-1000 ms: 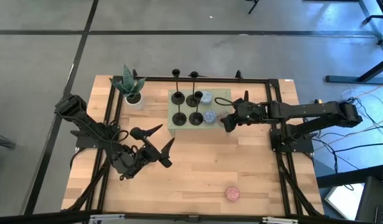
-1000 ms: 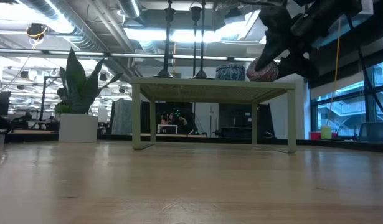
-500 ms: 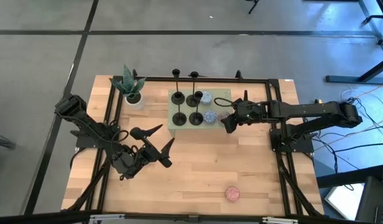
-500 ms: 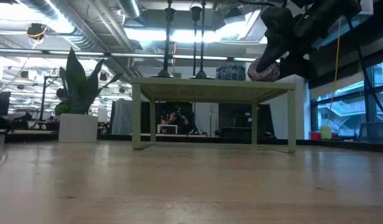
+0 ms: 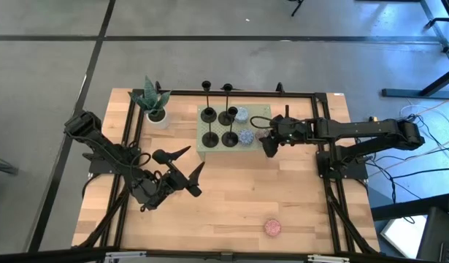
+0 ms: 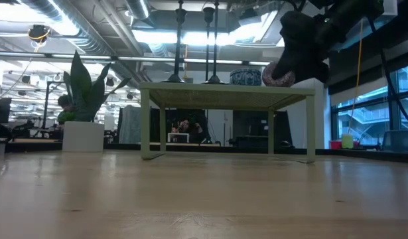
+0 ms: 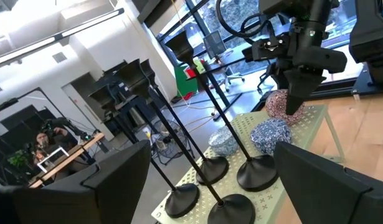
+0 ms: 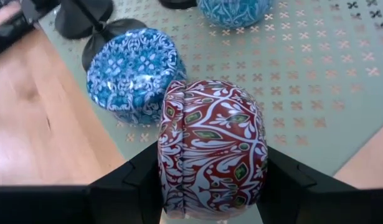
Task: Pick & Place candle stick holders
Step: Put the red scented candle on the shelf
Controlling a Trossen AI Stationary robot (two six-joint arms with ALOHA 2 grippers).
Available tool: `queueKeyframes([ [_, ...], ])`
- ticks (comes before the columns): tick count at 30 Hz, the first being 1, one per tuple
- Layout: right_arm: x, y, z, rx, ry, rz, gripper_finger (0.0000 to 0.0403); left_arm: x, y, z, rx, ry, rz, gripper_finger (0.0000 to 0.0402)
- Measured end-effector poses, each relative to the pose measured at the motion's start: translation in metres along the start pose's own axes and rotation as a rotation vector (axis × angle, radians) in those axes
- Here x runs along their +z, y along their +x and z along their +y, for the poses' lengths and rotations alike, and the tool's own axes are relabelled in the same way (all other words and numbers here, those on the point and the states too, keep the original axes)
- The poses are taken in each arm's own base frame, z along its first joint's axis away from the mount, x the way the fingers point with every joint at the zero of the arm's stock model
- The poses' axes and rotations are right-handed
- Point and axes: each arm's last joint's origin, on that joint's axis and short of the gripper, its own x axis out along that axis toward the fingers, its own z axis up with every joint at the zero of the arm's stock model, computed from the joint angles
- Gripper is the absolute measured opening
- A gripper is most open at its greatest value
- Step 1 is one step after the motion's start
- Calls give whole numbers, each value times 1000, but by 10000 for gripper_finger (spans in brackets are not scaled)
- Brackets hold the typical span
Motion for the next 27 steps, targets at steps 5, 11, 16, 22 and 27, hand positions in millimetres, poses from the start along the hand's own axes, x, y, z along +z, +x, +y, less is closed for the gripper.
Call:
queueKeyframes([
  [5,0,0,-1,-25,-96,-11,198,0,0,0,0,0,0,338],
  [11,3,1,-3,-25,-84,-25,198,0,0,0,0,0,0,338],
  [16,7,2,-9,-31,-62,-21,198,0,0,0,0,0,0,338],
  [22,10,3,-14,36,-7,19,221,0,0,0,0,0,0,338],
  [27,10,3,-15,21,-21,11,256,0,0,0,0,0,0,338],
])
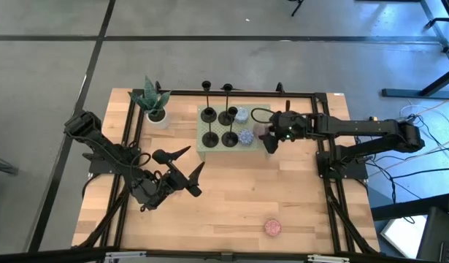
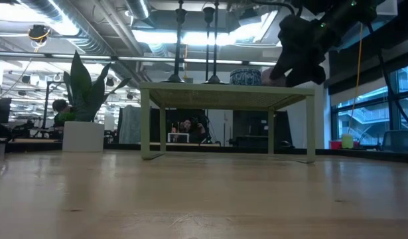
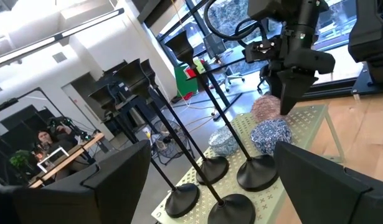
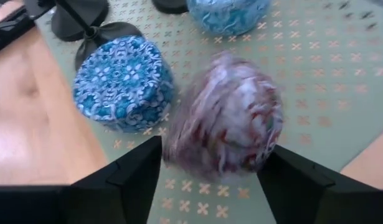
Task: Pick & Place candle stick holders
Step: Put the red scented candle on the shelf
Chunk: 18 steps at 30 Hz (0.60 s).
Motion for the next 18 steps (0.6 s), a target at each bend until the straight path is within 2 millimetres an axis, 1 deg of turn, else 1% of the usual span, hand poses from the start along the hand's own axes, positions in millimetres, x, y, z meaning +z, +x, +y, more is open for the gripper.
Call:
queueKeyframes([
  [4,2,0,-5,-59,0,-28,269,0,0,0,0,0,0,338],
  [10,7,1,-15,-93,33,-39,270,0,0,0,0,0,0,338],
  [15,7,2,-22,-69,68,8,271,0,0,0,0,0,0,338],
  [18,8,2,-22,-65,43,8,271,0,0,0,0,0,0,338],
])
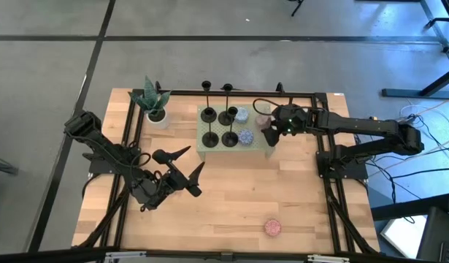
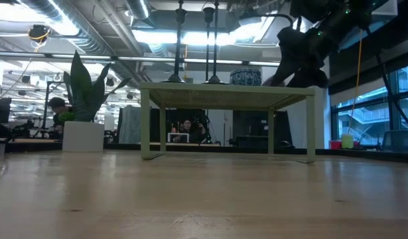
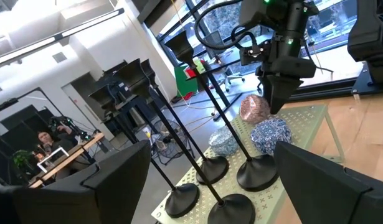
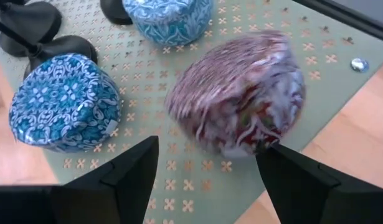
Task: Pick & Place candle stick holders
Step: Put the red scented candle on the shelf
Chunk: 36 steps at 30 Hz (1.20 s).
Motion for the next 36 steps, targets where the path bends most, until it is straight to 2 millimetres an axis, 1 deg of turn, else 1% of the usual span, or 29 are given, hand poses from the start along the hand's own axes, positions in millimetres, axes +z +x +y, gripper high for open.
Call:
queueKeyframes([
  [8,0,-2,0,2,-31,2,271,0,0,0,0,0,0,338],
  [14,-5,-3,3,89,-14,79,271,0,0,0,0,0,0,338],
  [24,-7,-4,3,92,-22,94,271,0,6,1,18,-8,10,338],
  [27,-6,-5,4,131,-69,95,271,0,6,1,18,1,10,338],
  [33,-3,-5,2,50,-127,27,271,0,6,1,18,0,10,338],
  [36,-2,-5,3,53,-147,12,271,0,6,1,18,0,10,338],
])
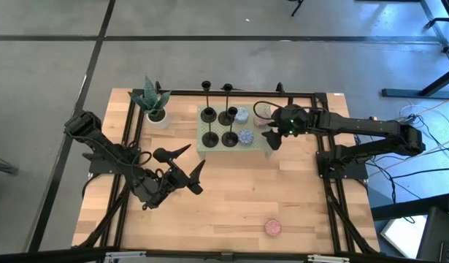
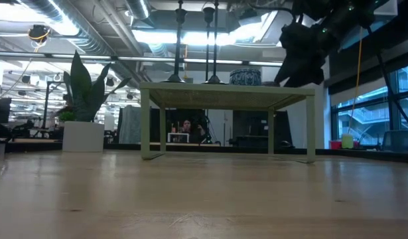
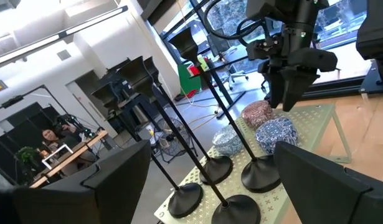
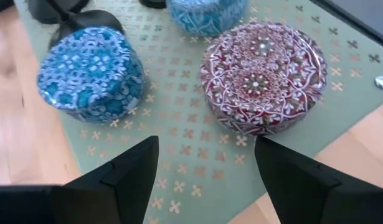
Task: Pick & Place candle stick holders
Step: Put the red scented candle on the shelf, then align the pink scented candle with the red scented candle on the shelf
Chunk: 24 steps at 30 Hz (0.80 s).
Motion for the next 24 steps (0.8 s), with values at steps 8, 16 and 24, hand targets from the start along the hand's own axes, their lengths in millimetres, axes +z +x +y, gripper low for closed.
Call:
queueKeyframes([
  [8,8,0,3,28,-22,-85,271,0,0,0,0,0,0,338],
  [16,2,-4,4,91,11,3,271,0,0,0,-1,2,-1,338],
  [24,11,-30,28,380,87,51,271,0,0,0,-1,9,-1,338],
])
